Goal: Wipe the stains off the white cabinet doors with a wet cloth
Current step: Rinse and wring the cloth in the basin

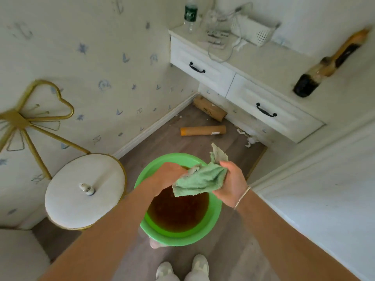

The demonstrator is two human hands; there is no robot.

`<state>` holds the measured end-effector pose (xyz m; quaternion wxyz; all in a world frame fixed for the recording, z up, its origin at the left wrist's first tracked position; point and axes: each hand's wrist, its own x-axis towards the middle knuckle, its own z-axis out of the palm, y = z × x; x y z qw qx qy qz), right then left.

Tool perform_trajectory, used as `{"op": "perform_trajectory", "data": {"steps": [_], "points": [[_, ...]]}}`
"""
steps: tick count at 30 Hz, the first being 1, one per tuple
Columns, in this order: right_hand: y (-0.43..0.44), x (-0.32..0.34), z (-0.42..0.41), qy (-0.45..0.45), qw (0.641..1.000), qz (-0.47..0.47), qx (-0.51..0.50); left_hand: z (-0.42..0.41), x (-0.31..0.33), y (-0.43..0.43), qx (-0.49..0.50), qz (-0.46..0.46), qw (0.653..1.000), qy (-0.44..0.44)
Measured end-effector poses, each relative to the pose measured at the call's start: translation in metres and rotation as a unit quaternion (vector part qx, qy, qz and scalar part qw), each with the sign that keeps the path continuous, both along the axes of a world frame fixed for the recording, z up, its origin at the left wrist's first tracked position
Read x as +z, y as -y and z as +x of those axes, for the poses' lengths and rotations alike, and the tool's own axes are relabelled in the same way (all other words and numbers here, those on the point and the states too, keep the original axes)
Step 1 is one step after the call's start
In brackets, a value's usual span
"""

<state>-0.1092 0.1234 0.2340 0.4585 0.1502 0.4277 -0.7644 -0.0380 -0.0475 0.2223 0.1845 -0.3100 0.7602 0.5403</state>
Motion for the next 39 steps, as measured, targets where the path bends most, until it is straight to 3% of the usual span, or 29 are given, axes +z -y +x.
{"op": "perform_trajectory", "data": {"steps": [5, 9, 14, 18, 23, 30, 35, 37, 39], "points": [[-0.012, 0.052, -0.008, -0.057, 0.998, 0.018, 0.017, -0.027, 0.077, -0.038, -0.115, 0.062, 0.984, -0.12], [-0.04, 0.086, -0.013, -0.151, 0.982, 0.111, 0.007, -0.045, 0.115, -0.062, -0.142, 0.003, 0.976, -0.163], [-0.103, 0.123, -0.023, -0.133, 0.983, 0.096, -0.081, -0.06, 0.157, -0.09, -0.18, -0.056, 0.967, -0.172], [-0.162, 0.164, -0.023, -0.124, 0.98, 0.064, -0.14, -0.074, 0.196, -0.137, -0.129, 0.009, 0.972, -0.195], [-0.232, 0.199, -0.019, -0.182, 0.969, 0.02, -0.168, -0.085, 0.223, -0.208, -0.215, 0.156, 0.958, -0.105], [-0.35, 0.234, -0.003, -0.223, 0.968, -0.023, -0.113, -0.091, 0.23, -0.34, -0.263, 0.222, 0.939, -0.032], [-0.42, 0.244, -0.001, -0.258, 0.953, 0.085, -0.136, -0.091, 0.24, -0.411, -0.227, 0.312, 0.909, -0.159], [-0.444, 0.244, -0.002, -0.281, 0.932, 0.162, -0.161, -0.09, 0.245, -0.432, -0.231, 0.292, 0.91, -0.184], [-0.463, 0.245, -0.002, -0.295, 0.913, 0.223, -0.175, -0.092, 0.249, -0.449, -0.201, 0.219, 0.934, -0.197]]}}
